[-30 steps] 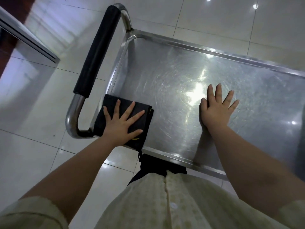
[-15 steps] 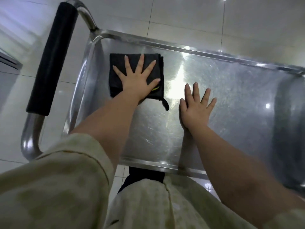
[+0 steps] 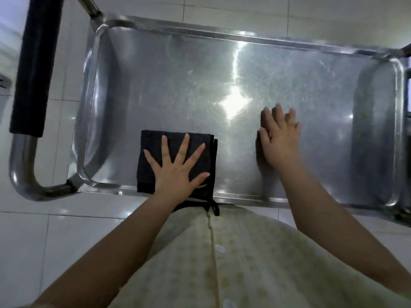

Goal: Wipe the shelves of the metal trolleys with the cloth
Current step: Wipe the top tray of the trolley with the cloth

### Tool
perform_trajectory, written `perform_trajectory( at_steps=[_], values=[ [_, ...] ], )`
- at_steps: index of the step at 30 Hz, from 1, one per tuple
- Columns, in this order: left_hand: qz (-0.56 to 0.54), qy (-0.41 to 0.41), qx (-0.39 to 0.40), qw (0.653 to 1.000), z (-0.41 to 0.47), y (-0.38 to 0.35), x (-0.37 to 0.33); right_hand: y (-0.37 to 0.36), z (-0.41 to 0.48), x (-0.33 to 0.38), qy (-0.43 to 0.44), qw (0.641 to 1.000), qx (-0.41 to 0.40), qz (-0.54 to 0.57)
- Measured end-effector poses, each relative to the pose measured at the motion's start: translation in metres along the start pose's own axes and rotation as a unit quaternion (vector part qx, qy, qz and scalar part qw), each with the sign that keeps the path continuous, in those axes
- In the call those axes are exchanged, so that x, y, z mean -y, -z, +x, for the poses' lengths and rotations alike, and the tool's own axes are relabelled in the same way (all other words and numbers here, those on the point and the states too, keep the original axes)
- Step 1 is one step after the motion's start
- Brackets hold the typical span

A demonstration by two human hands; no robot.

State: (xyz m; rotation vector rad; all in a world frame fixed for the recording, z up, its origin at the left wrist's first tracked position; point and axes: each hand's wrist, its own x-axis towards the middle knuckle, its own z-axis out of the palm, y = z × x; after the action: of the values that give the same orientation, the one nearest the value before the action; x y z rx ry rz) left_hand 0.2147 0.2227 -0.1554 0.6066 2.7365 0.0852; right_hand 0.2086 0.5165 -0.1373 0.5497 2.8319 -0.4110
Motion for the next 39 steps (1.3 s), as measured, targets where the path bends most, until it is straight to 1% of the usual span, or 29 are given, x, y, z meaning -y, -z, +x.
perform_trajectory(
  at_steps=[2, 3, 6, 9, 10, 11, 12, 14, 15, 16, 17, 18, 20, 21, 22, 23, 25, 28, 30, 32, 35, 37, 38, 39],
  values=[
    [0.012, -0.001, -0.004, 1.000, 0.001, -0.001, -0.004, -0.004, -0.028, -0.031, -0.078, 0.995, 0.033, -0.051],
    [0.010, -0.003, -0.005, 1.000, 0.001, -0.001, -0.008, -0.007, -0.037, -0.040, -0.101, 0.992, 0.049, -0.065],
    [0.008, -0.035, 0.002, 0.999, 0.002, -0.002, -0.038, -0.017, -0.044, -0.045, -0.099, 0.992, 0.048, -0.066],
    [0.000, -0.073, 0.020, 0.997, 0.012, -0.004, -0.097, -0.019, -0.041, -0.044, -0.099, 0.992, 0.044, -0.058],
    [-0.004, -0.076, 0.025, 0.997, 0.018, -0.005, -0.119, -0.017, -0.040, -0.046, -0.096, 0.994, 0.041, -0.036],
    [-0.004, -0.074, 0.033, 0.997, 0.025, -0.004, -0.139, -0.015, -0.039, -0.049, -0.090, 0.995, 0.032, 0.012],
    [-0.006, -0.071, 0.045, 0.996, 0.032, -0.001, -0.159, -0.010, -0.039, -0.052, -0.087, 0.992, 0.016, 0.085],
    [-0.033, -0.069, 0.064, 0.995, 0.041, 0.007, -0.186, -0.002, -0.041, -0.058, -0.089, 0.963, -0.021, 0.254],
    [-0.068, -0.068, 0.063, 0.993, 0.044, 0.014, -0.191, 0.001, -0.043, -0.063, -0.092, 0.945, -0.039, 0.311],
    [-0.112, -0.060, 0.059, 0.990, 0.046, 0.022, -0.189, 0.003, -0.045, -0.066, -0.092, 0.936, -0.053, 0.335],
    [-0.147, -0.045, 0.045, 0.987, 0.049, 0.030, -0.179, 0.005, -0.047, -0.066, -0.084, 0.939, -0.063, 0.329],
    [-0.157, -0.023, 0.013, 0.987, 0.052, 0.038, -0.163, 0.004, -0.050, -0.064, -0.068, 0.950, -0.067, 0.296],
    [-0.127, 0.028, -0.053, 0.990, 0.066, 0.050, -0.115, -0.003, -0.054, -0.045, -0.008, 0.985, -0.051, 0.163],
    [-0.110, 0.051, -0.053, 0.991, 0.076, 0.053, -0.088, -0.010, -0.057, -0.029, 0.034, 0.995, -0.038, 0.083],
    [-0.092, 0.068, -0.037, 0.993, 0.088, 0.055, -0.063, -0.018, -0.060, -0.010, 0.076, 0.997, -0.028, 0.018],
    [-0.068, 0.072, -0.015, 0.995, 0.099, 0.054, -0.043, -0.027, -0.063, 0.006, 0.110, 0.993, -0.025, -0.025],
    [-0.008, 0.042, 0.011, 0.999, 0.118, 0.048, -0.023, -0.038, -0.062, 0.022, 0.140, 0.988, -0.020, -0.068],
    [0.032, 0.004, 0.014, 0.999, 0.131, 0.043, -0.017, -0.035, -0.052, -0.001, 0.149, 0.985, -0.004, -0.089],
    [0.041, 0.004, 0.011, 0.999, 0.132, 0.040, -0.014, -0.025, -0.048, -0.037, 0.122, 0.988, -0.007, -0.092],
    [0.038, 0.005, 0.009, 0.999, 0.131, 0.039, -0.012, -0.011, -0.047, -0.088, 0.052, 0.994, -0.019, -0.094],
    [0.018, 0.000, 0.009, 1.000, 0.129, 0.039, -0.015, 0.011, -0.056, -0.153, -0.064, 0.995, 0.002, -0.074],
    [0.012, -0.004, 0.007, 1.000, 0.129, 0.040, -0.014, 0.013, -0.059, -0.157, -0.113, 0.991, 0.005, -0.076],
    [0.010, -0.004, 0.006, 1.000, 0.130, 0.040, -0.013, 0.010, -0.057, -0.144, -0.122, 0.990, 0.003, -0.073],
    [0.008, -0.004, 0.006, 1.000, 0.130, 0.040, -0.012, 0.007, -0.053, -0.124, -0.111, 0.991, 0.005, -0.070]
  ],
)
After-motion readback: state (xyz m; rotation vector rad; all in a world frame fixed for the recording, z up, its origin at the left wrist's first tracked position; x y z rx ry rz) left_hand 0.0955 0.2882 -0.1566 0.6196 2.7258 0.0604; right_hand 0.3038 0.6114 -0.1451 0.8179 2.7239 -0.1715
